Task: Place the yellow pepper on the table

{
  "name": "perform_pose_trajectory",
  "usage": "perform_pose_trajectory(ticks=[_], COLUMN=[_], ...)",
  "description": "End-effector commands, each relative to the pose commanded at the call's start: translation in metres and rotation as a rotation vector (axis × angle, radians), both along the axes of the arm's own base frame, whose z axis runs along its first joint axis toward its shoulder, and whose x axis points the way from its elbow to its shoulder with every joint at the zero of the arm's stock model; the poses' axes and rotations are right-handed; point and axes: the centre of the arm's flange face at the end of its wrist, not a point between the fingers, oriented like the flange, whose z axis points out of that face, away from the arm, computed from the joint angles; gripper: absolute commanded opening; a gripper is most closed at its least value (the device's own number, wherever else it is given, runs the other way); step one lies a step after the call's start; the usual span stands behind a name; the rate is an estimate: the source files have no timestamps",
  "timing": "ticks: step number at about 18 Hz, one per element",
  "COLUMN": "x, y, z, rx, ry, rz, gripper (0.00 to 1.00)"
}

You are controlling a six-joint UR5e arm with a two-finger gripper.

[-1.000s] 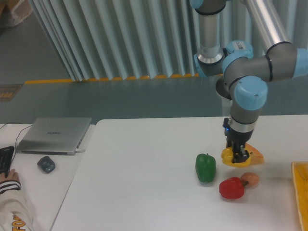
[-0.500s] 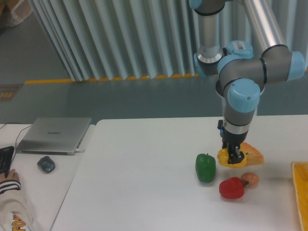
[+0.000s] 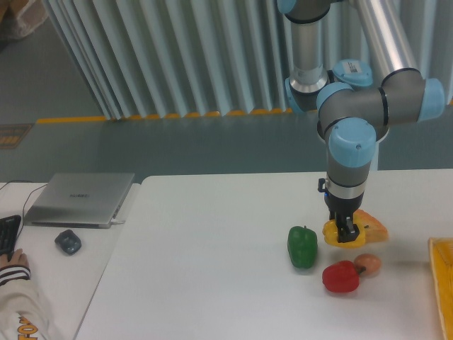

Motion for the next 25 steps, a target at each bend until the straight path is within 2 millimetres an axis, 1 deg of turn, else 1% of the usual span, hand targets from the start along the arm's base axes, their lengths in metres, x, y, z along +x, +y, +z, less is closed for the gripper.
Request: perform_pose_trajectory(ticks=[1, 2, 3, 8, 9, 11, 13, 17, 18, 21, 25], x=[0.000, 0.000, -0.001, -0.002, -0.003, -0.006, -0.017, -0.031, -0.034, -0.041, -0.047], y=[0.002, 0.002, 0.003, 0.004, 0.005, 0.005, 0.009, 0.019, 0.021, 0.019, 0.020], z=[0.000, -0.001, -0.002, -0.001, 0.003, 0.014, 0.039, 0.058, 0.058, 0.057, 0.061], rx=[0.007, 0.006, 0.009, 0.019, 0.029, 0.048, 0.067, 0.145, 0.161, 0.119, 0.148], ry=[0.004, 0.001, 0.006, 0.013, 0.023, 0.050, 0.118, 0.268, 0.292, 0.343, 0.375], rz=[-0.001, -0.001, 0.000, 0.000, -0.001, -0.004, -0.017, -0.039, -0.038, -0.037, -0.027], gripper=[0.86, 0.98, 1.00, 1.00, 1.00, 1.00, 1.00, 1.00, 1.00, 1.00, 1.00])
